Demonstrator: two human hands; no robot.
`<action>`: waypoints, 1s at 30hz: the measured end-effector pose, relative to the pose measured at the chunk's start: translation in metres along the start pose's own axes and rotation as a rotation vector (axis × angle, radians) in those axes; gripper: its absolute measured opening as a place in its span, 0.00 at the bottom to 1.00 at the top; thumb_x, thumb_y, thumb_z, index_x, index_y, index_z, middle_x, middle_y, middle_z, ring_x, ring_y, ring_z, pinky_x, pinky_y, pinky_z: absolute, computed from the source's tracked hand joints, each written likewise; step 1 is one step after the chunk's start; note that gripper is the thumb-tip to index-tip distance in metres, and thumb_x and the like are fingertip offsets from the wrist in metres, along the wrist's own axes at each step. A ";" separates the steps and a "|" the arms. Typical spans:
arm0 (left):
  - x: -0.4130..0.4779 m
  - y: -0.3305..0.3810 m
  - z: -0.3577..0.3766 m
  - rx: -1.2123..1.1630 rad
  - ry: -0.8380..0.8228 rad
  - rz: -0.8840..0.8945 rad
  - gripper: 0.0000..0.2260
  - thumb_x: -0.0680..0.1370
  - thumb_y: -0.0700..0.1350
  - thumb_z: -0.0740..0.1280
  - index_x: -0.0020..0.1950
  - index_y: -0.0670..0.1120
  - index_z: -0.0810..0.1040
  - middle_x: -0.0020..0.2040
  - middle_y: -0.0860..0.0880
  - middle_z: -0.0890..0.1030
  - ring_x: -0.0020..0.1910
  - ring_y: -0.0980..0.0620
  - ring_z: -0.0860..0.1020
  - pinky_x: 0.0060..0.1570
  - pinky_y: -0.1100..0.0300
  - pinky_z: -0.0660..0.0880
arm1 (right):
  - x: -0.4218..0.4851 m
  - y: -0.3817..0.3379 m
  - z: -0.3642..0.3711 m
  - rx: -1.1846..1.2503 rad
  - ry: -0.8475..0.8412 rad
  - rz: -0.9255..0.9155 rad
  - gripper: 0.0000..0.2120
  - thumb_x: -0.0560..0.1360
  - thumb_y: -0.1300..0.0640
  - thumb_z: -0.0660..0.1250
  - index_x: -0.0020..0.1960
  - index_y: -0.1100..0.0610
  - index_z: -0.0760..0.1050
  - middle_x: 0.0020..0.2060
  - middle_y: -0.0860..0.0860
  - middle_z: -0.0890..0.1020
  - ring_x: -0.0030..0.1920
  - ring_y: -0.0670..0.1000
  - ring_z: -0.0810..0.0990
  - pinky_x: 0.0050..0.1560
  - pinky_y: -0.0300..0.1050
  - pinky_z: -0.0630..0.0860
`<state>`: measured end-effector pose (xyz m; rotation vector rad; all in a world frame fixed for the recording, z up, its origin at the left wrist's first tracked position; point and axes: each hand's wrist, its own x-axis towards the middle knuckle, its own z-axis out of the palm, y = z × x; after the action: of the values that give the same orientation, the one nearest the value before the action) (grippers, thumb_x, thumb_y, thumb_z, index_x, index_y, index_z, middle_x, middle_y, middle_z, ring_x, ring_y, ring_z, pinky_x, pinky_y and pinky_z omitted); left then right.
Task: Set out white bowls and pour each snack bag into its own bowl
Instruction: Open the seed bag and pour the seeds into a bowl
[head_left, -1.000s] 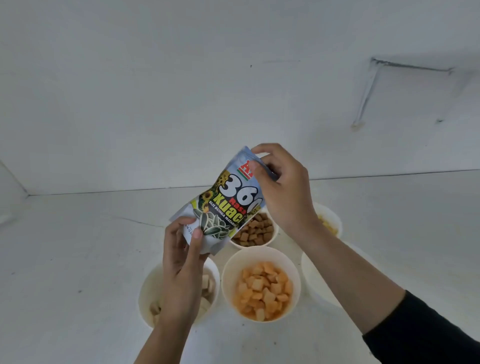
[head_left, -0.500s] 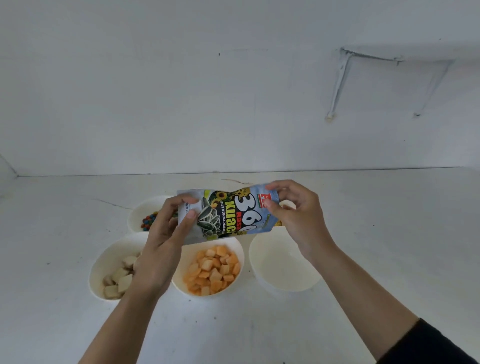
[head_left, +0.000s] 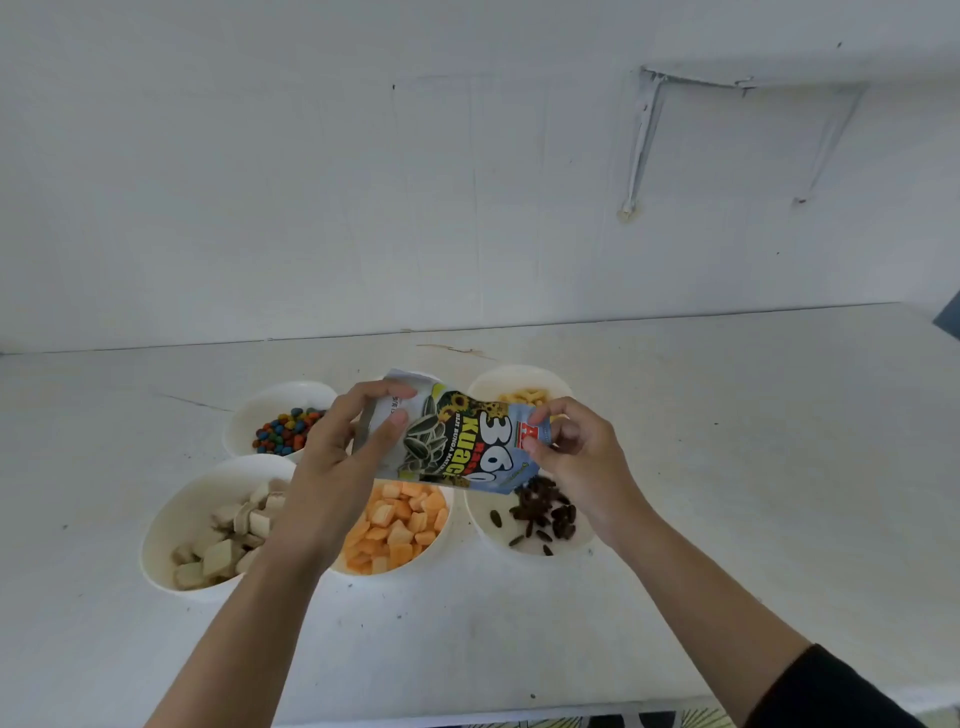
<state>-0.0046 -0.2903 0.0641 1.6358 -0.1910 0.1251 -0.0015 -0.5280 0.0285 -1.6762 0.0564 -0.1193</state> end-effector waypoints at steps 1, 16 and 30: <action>0.001 0.004 0.000 0.001 0.015 0.008 0.07 0.83 0.42 0.65 0.55 0.51 0.81 0.57 0.45 0.82 0.56 0.42 0.82 0.45 0.51 0.83 | 0.001 -0.003 0.000 0.002 -0.001 -0.009 0.06 0.77 0.67 0.70 0.49 0.57 0.76 0.42 0.54 0.88 0.48 0.50 0.87 0.42 0.47 0.83; 0.020 0.079 -0.008 0.177 0.089 0.223 0.06 0.82 0.46 0.67 0.57 0.53 0.82 0.53 0.55 0.83 0.53 0.50 0.82 0.41 0.48 0.83 | 0.008 -0.061 0.005 0.138 -0.013 -0.149 0.08 0.77 0.68 0.70 0.49 0.58 0.74 0.43 0.56 0.88 0.49 0.50 0.87 0.41 0.44 0.82; 0.013 0.058 0.018 0.128 0.086 0.091 0.06 0.81 0.41 0.68 0.56 0.45 0.82 0.48 0.54 0.84 0.43 0.57 0.85 0.33 0.60 0.82 | -0.003 -0.020 0.002 0.171 0.048 0.045 0.09 0.77 0.69 0.69 0.47 0.56 0.75 0.41 0.55 0.87 0.50 0.52 0.87 0.43 0.42 0.80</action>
<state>-0.0043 -0.3130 0.1218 1.7453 -0.1947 0.2817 -0.0054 -0.5237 0.0483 -1.5007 0.1168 -0.1263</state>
